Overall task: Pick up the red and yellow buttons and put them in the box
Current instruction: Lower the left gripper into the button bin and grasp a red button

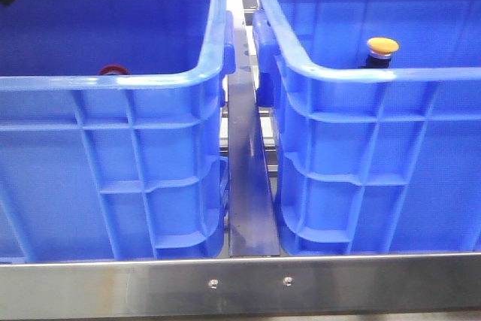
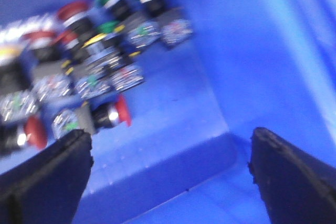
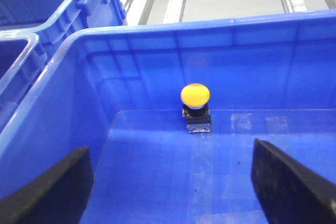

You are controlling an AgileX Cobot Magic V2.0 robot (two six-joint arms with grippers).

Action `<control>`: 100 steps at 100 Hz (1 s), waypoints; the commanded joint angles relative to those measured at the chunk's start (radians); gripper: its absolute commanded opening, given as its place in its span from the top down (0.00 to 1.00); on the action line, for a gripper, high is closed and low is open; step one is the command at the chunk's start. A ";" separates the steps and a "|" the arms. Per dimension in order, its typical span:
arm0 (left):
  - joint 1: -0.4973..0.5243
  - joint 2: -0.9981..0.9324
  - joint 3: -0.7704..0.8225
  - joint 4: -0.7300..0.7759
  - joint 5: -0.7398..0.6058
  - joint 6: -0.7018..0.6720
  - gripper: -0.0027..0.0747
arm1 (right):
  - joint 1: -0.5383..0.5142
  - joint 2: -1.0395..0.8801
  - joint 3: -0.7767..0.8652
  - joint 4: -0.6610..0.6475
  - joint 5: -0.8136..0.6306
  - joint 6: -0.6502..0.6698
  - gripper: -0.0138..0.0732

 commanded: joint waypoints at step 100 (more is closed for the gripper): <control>0.112 0.589 -0.468 0.014 0.167 -0.112 0.24 | -0.003 -0.012 -0.026 -0.004 -0.078 -0.008 0.12</control>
